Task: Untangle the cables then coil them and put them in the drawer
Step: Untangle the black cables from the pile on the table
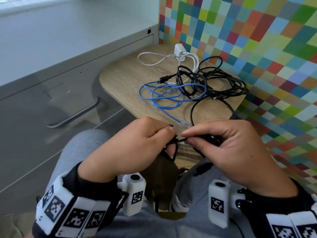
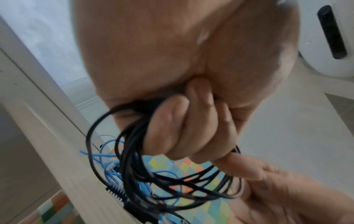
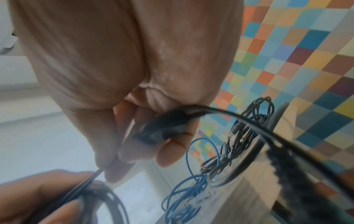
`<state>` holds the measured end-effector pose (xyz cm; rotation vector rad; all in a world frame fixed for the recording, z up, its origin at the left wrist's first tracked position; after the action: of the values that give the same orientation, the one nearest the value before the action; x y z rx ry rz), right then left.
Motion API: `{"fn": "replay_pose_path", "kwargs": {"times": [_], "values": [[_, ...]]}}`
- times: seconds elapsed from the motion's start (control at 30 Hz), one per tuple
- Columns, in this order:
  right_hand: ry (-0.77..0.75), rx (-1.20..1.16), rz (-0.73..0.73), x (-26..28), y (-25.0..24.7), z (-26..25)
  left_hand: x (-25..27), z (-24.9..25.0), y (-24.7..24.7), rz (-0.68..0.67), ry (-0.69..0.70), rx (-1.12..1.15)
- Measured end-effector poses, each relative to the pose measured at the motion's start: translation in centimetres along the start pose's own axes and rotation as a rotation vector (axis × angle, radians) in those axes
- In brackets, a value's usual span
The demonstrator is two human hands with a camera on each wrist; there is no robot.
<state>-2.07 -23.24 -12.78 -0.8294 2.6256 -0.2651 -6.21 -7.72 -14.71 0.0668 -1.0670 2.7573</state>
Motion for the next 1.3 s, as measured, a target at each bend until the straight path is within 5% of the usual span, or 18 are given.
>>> {"fn": "replay_pose_path", "kwargs": {"times": [0.27, 0.47, 0.63, 0.83, 1.0, 1.3], "values": [[-0.177, 0.118, 0.164, -0.2, -1.1, -1.5, 0.5, 0.1, 2.0, -0.296, 0.082, 0.940], [-0.307, 0.262, 0.356, 0.0, 0.2, -2.0, 0.3, 1.6, 2.6, -0.396, 0.169, 1.290], [-0.113, -0.196, 0.258, -0.9, 1.5, 0.4, -0.3, 1.2, 2.3, -0.293, 0.125, 1.314], [0.197, -0.905, 0.092, -0.9, 3.9, 2.3, -1.2, 0.0, 1.8, -0.014, -0.007, 1.189], [0.131, -0.566, 0.102, -1.0, 3.5, 2.4, -1.2, -0.5, 1.6, 0.061, -0.043, 1.099], [0.114, -0.464, 0.206, -0.7, 3.0, 2.8, -1.3, -0.7, 0.8, 0.049, -0.026, 0.917]]}}
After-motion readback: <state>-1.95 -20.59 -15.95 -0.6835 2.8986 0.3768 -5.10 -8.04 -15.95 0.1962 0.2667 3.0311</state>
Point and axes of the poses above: each hand's wrist, its own x-axis away from the middle knuckle, its own y-axis out of the palm, z = x × y, the point moved 8 cm from there along -x, towards the middle knuckle, and after that the axes turned 11 degrees about -x, right-handed, at the moved point
